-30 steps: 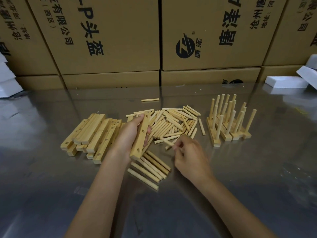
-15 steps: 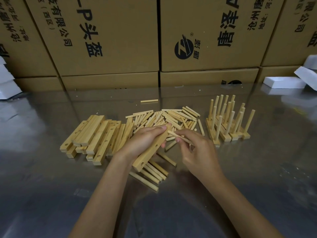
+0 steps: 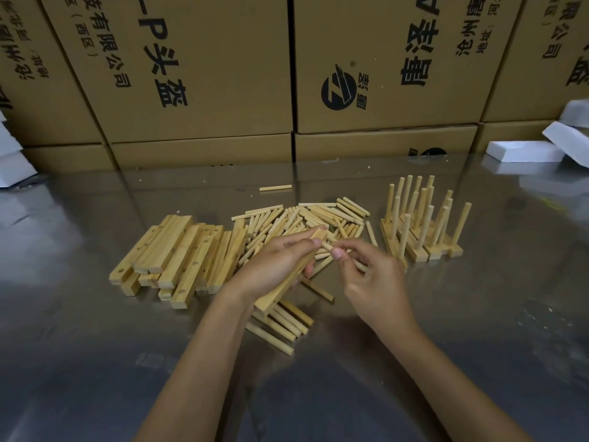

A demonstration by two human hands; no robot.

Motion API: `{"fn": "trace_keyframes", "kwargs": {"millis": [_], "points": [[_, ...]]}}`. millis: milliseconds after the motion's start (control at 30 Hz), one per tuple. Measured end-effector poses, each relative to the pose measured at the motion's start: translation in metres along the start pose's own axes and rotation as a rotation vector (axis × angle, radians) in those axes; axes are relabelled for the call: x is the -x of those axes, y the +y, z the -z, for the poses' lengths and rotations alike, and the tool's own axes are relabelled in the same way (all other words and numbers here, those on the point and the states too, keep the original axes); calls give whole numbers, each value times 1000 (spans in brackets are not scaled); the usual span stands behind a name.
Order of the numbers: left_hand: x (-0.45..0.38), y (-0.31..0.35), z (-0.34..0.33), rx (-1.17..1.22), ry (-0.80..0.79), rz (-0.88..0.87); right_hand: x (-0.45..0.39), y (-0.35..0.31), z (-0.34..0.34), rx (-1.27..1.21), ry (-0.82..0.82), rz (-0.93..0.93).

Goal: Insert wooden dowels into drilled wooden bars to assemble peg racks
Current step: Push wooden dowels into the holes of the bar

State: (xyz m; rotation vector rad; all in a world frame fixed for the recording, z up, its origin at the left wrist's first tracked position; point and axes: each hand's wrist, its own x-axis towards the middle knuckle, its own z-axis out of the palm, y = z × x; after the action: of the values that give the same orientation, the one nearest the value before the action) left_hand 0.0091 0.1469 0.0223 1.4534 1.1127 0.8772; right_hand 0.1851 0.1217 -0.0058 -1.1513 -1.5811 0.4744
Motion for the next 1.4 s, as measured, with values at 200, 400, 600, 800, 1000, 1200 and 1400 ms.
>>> {"fn": "trace_keyframes", "kwargs": {"millis": [200, 400, 600, 800, 1000, 1200, 1400], "points": [[1, 0, 2, 326, -79, 136, -10, -14, 10, -479, -72, -200], [2, -2, 14, 569, 26, 150, -1, 4, -4, 125, -286, -193], [2, -7, 23, 665, 150, 199, 4, 6, -11, 356, -330, -20], [0, -11, 17, 582, 188, 213, 3, -11, -1, -81, -189, 76], [-3, -10, 5, 464, 174, 237, 3, -19, -1, -226, -205, 83], [-4, -12, -9, 357, 167, 263, 0, -22, 2, -441, -203, 1], [-8, -16, -21, 378, 145, 237, 5, -20, -4, -295, -155, 126]]}}
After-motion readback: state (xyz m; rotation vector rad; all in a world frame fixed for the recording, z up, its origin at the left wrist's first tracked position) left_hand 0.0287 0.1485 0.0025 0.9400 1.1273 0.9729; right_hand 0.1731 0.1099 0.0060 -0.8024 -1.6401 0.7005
